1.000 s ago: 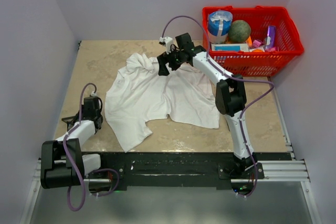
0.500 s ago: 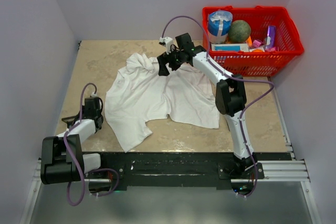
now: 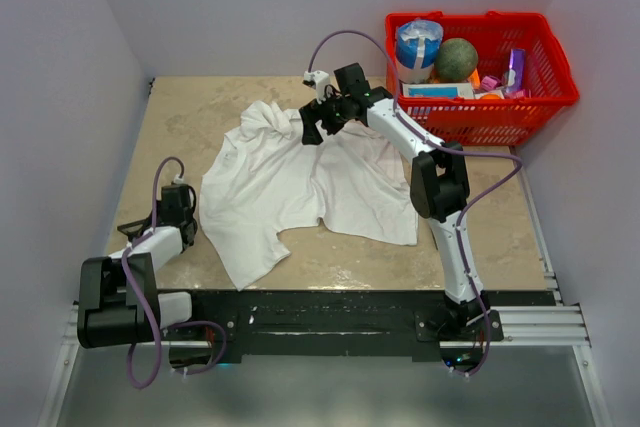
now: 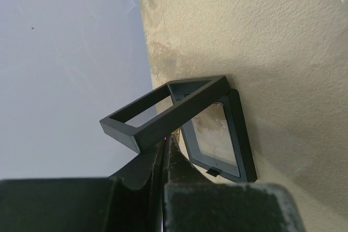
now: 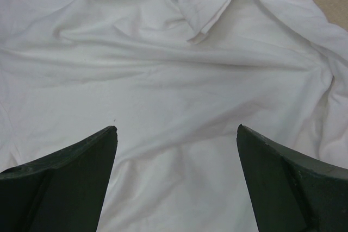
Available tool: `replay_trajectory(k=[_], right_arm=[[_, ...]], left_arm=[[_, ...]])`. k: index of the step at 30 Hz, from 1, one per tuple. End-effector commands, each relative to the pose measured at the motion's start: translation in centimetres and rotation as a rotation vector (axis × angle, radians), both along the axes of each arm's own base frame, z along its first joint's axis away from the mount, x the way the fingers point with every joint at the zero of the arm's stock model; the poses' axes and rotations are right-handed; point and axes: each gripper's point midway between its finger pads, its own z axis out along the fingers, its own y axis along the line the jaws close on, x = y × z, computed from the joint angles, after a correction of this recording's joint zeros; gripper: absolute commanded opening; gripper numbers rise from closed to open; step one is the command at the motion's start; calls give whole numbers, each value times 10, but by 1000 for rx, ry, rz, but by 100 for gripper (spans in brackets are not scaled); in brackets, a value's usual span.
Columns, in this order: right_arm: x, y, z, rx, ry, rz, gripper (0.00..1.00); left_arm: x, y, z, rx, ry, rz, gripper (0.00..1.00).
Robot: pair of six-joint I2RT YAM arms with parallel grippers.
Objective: Remove the brooch from the garment
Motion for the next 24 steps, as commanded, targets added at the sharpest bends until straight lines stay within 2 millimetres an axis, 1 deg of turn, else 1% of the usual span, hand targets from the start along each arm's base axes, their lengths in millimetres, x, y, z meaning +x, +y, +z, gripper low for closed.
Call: replay_trajectory(k=[1,19,24], right_arm=[[-2,1,29,16,-53,9,95],[-3,3,26,1,-61,14,95],[-3,3,25,-2,-61,12,95]], left_arm=[[9,1,6,21,-61,6,0],[5,-3,-8,-19,-24,-4,0],[7,-4,-8,-22,-28,-11,0]])
